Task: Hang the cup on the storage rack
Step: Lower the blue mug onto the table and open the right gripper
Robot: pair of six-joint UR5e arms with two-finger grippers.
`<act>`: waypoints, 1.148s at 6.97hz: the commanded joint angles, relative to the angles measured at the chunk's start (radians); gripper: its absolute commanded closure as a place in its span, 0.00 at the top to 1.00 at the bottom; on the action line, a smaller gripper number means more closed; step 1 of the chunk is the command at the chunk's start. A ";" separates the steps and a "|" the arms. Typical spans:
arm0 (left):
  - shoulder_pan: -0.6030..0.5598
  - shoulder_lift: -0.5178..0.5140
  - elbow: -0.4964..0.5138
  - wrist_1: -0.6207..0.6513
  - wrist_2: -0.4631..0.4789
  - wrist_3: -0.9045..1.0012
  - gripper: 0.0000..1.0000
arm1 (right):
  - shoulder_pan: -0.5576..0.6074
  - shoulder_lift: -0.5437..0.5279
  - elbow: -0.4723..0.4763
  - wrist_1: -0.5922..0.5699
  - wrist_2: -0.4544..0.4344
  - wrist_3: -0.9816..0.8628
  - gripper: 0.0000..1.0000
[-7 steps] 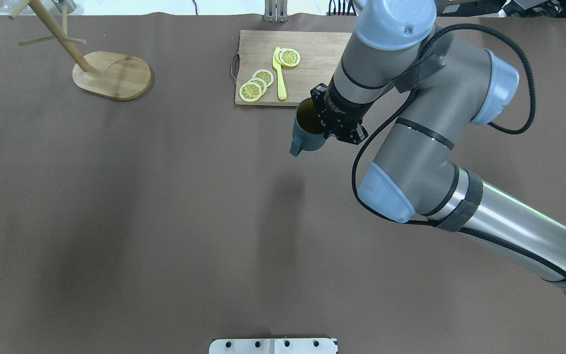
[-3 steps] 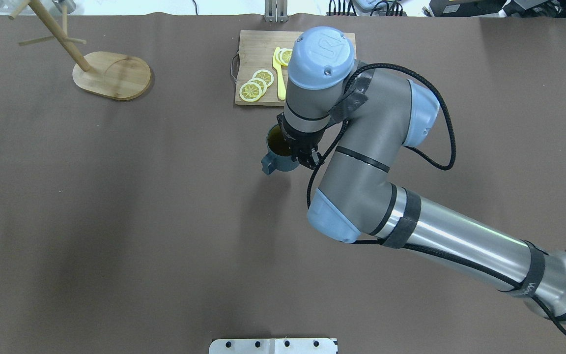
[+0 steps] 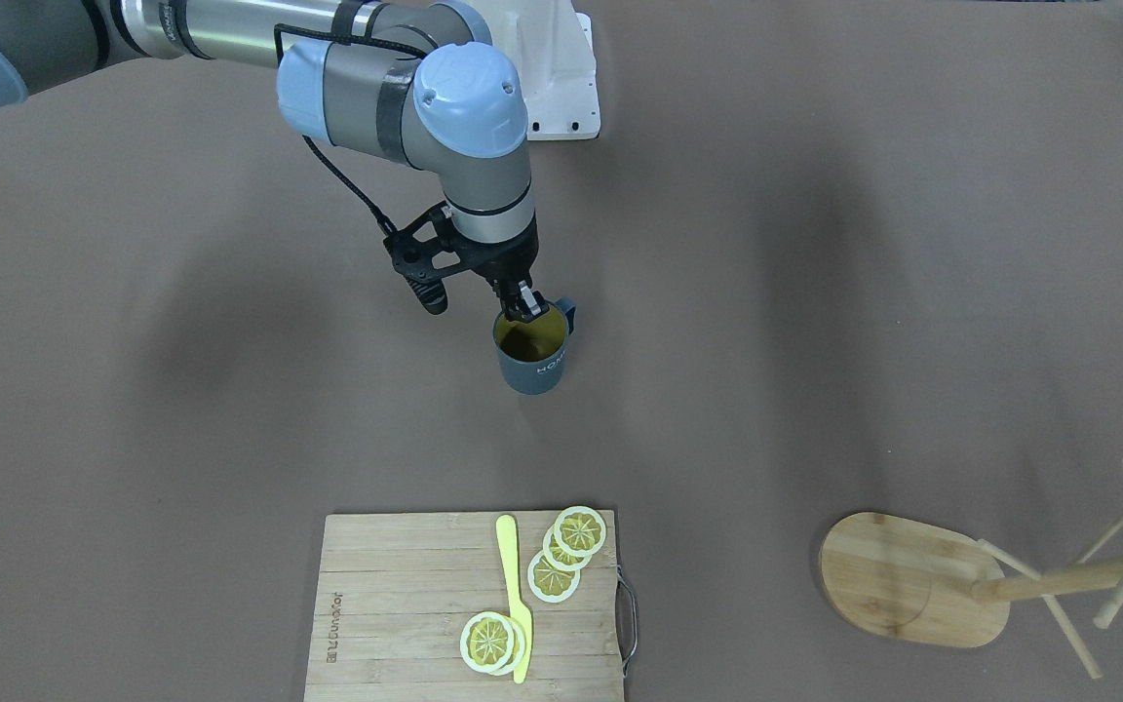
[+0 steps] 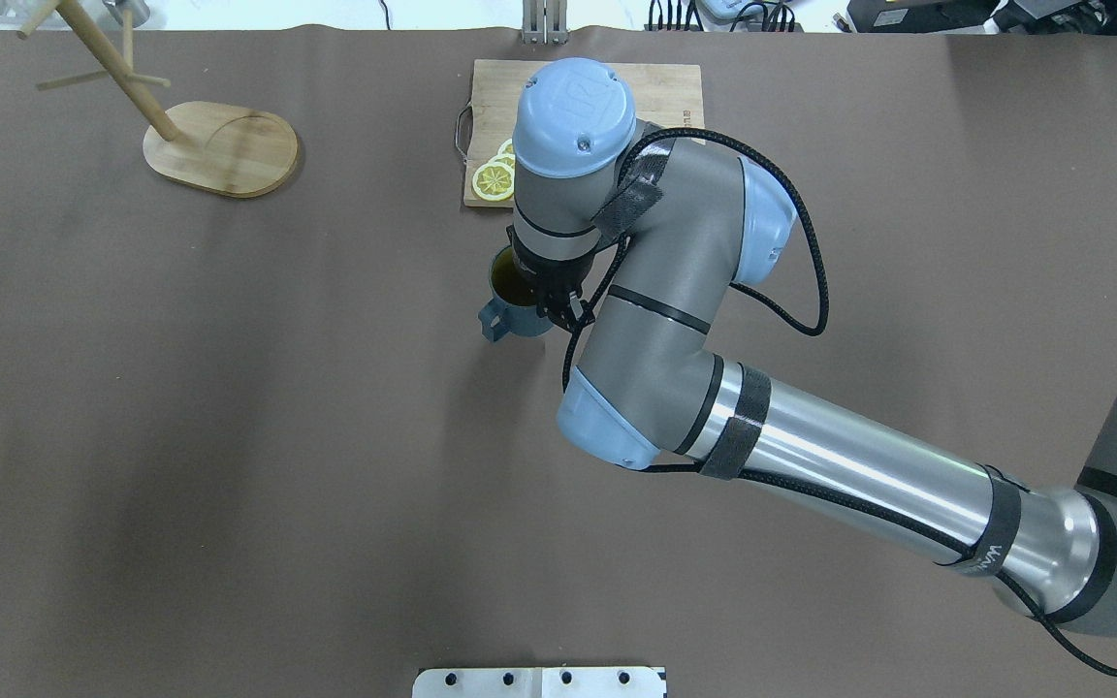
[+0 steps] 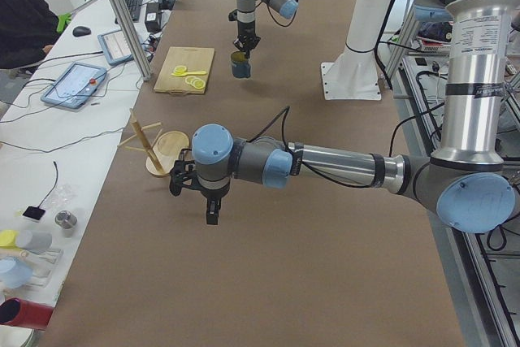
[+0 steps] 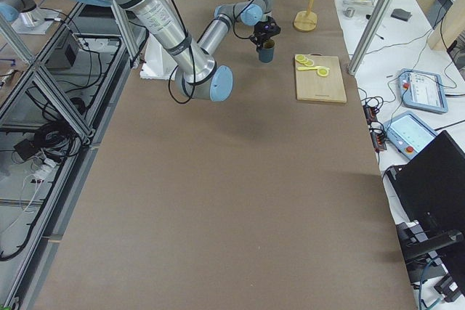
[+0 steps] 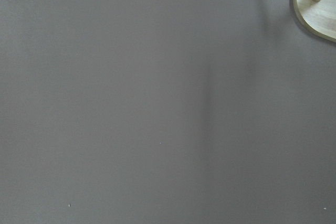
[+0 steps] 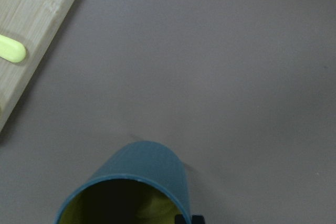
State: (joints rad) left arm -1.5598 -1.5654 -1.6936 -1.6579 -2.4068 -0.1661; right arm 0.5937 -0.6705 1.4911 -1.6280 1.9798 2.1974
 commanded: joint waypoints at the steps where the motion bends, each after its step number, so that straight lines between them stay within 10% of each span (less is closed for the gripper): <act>1: 0.000 -0.007 0.006 0.000 0.000 0.000 0.98 | -0.008 -0.020 0.000 0.008 0.001 0.002 0.00; 5: 0.001 -0.008 0.023 0.000 0.000 0.002 0.98 | -0.034 -0.053 -0.002 0.071 0.002 0.002 0.00; 6: 0.001 -0.009 0.025 0.000 0.000 0.002 0.98 | -0.034 -0.052 -0.002 0.073 0.004 -0.004 0.64; 7: 0.001 -0.009 0.026 -0.002 0.000 0.002 0.98 | -0.038 -0.052 0.003 0.071 0.001 -0.007 1.00; 8: 0.001 -0.010 0.022 -0.002 0.000 0.000 0.98 | -0.037 -0.049 0.017 0.071 0.001 -0.004 1.00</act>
State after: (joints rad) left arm -1.5586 -1.5742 -1.6699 -1.6593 -2.4068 -0.1645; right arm 0.5574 -0.7214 1.4959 -1.5574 1.9813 2.1930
